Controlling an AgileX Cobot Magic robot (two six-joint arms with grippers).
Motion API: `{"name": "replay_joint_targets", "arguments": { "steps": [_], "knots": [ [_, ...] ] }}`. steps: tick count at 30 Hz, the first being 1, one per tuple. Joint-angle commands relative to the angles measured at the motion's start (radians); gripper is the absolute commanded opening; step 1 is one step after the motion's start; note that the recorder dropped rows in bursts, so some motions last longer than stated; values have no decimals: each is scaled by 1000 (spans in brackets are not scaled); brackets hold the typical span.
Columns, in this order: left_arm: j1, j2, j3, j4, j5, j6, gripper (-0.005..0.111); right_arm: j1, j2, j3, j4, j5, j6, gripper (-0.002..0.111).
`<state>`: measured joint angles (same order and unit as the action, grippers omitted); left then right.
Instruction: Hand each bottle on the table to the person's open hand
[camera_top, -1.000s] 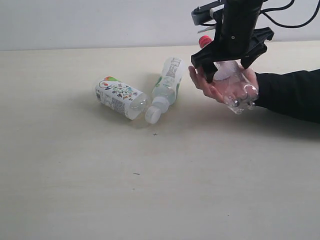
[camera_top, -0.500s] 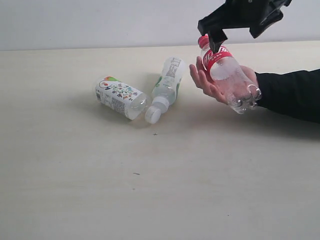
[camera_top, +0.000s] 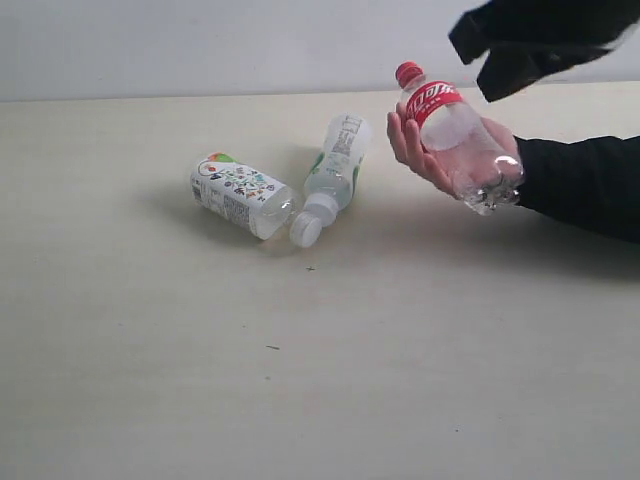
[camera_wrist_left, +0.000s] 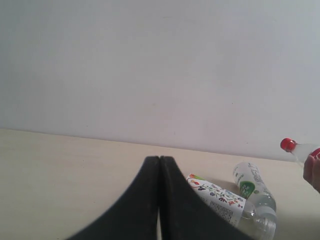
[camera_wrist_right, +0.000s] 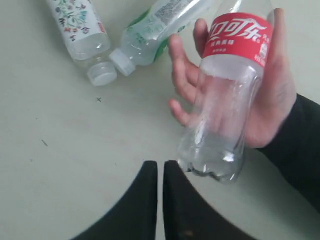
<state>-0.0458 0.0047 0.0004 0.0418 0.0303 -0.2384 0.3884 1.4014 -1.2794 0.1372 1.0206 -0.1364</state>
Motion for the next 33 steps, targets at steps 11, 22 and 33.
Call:
{"name": "replay_joint_targets", "arguments": {
  "steps": [11, 22, 33],
  "knots": [
    [-5, -5, 0, -4, -3, 0, 0, -5, -640, 670, 123, -573, -42, 0],
    [-5, -5, 0, -4, -3, 0, 0, -5, -750, 744, 151, -726, -52, 0],
    [-5, -5, 0, -4, -3, 0, 0, -5, -748, 744, 151, -747, -74, 0]
  ]
}}
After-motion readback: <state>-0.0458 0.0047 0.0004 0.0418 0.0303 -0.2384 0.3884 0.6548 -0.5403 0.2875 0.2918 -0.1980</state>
